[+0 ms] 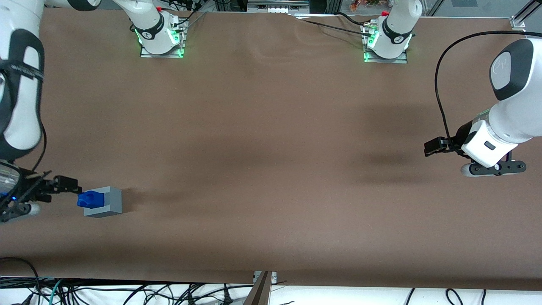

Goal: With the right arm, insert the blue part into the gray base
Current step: 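Open the right gripper and raise it away from the base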

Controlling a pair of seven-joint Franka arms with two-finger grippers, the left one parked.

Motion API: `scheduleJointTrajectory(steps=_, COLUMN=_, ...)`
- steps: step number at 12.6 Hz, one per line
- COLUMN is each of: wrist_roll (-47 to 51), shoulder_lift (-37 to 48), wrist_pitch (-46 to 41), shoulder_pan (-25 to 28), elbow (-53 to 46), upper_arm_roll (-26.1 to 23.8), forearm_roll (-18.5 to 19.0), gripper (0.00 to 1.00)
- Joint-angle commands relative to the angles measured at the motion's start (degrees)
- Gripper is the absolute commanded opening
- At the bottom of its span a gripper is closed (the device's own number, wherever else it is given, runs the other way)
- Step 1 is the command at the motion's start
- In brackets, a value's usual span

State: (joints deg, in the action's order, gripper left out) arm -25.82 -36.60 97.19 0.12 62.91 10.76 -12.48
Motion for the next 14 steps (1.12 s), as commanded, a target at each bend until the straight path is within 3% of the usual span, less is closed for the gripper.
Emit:
scheduleJointTrajectory(steps=1, wrist_roll=-0.37, shoulder_lift=7.12, wrist_pitch=-7.61, shoulder_pan=1.45, elbow=3.43, upper_arm_roll=0.23, forearm_roll=2.87, gripper=1.0)
scheduleJointTrajectory(steps=3, wrist_roll=-0.72, shoulder_lift=13.1, wrist_pitch=-7.63, shoulder_pan=1.55, elbow=7.65, upper_arm_roll=-1.69, forearm_roll=9.63, gripper=1.0)
scheduleJointTrajectory(steps=5, wrist_roll=-0.55, shoulder_lift=18.82, wrist_pitch=-6.93, shoulder_pan=1.38, elbow=11.61, upper_arm_roll=-3.63, forearm_roll=13.69, gripper=1.0)
scheduleJointTrajectory(steps=10, wrist_roll=1.63, shoulder_lift=30.34, wrist_pitch=-2.78, shoulder_pan=1.11, elbow=24.87, upper_arm_roll=-5.39, forearm_roll=14.23, gripper=1.0)
scheduleJointTrajectory(steps=12, wrist_roll=9.88, shoulder_lift=31.5, wrist_pitch=-3.23, shoulder_pan=0.94, elbow=26.74, upper_arm_roll=-5.48, forearm_roll=14.23, gripper=1.0)
scheduleJointTrajectory(steps=14, wrist_roll=9.91, shoulder_lift=30.89, wrist_pitch=-3.23, shoulder_pan=0.85, elbow=26.39, upper_arm_roll=-5.31, forearm_roll=13.88, gripper=1.0)
